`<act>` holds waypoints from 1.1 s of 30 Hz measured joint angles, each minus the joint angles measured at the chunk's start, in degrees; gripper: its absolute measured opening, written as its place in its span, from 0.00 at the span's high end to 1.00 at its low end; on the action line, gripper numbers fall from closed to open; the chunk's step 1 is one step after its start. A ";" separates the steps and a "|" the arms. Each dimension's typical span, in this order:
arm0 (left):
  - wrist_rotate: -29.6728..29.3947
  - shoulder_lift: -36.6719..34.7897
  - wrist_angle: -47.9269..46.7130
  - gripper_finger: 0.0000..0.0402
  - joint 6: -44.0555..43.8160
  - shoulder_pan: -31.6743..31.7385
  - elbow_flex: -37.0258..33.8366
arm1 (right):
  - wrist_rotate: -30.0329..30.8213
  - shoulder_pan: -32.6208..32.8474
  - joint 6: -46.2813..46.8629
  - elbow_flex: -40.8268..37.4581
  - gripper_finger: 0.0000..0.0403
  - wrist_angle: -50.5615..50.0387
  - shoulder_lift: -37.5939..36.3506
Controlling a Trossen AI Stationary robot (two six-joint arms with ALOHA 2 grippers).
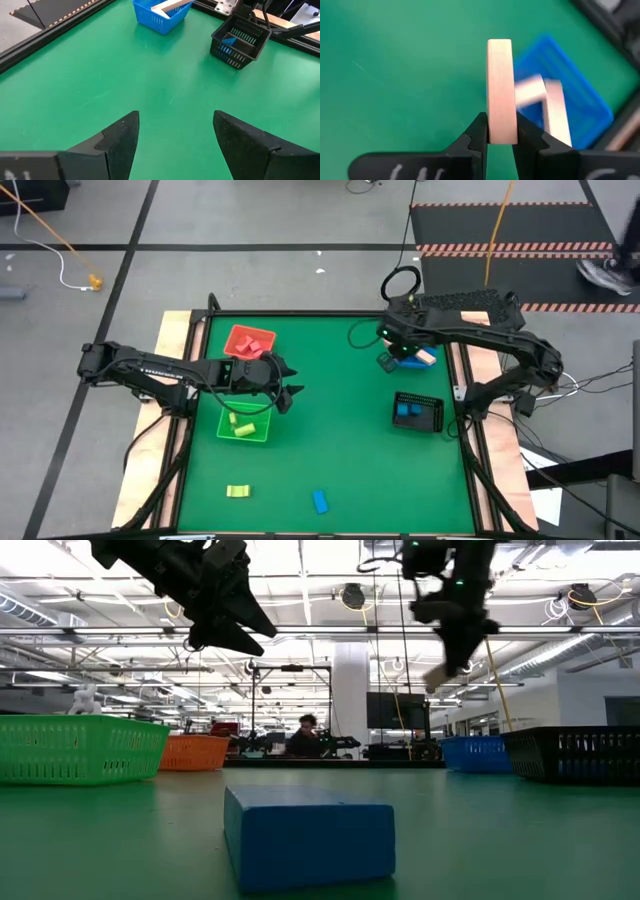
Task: Sort & place blocks by color
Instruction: Put the light brown block into the blue basket
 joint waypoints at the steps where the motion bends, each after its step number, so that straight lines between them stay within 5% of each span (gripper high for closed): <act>1: 0.02 0.00 0.00 0.36 -0.39 -0.09 0.00 | 0.64 -0.16 0.64 -1.23 0.90 -0.88 -0.73; 11: 0.34 0.00 -0.02 0.36 -2.85 -3.46 0.00 | 2.89 -2.48 5.08 -19.38 0.90 -0.68 -6.91; 18: 1.77 -0.02 -0.02 0.36 -2.86 -7.27 0.00 | 2.98 -2.46 4.40 -25.64 0.69 5.21 -9.76; 29: 25.84 -0.02 -5.02 0.37 -9.30 -14.14 0.00 | 3.76 -2.20 3.35 -25.34 0.42 9.30 -16.88; 33: 28.83 -0.02 -8.41 0.37 -14.16 -21.07 0.00 | 0.13 -1.59 5.46 -25.30 0.38 12.55 -20.05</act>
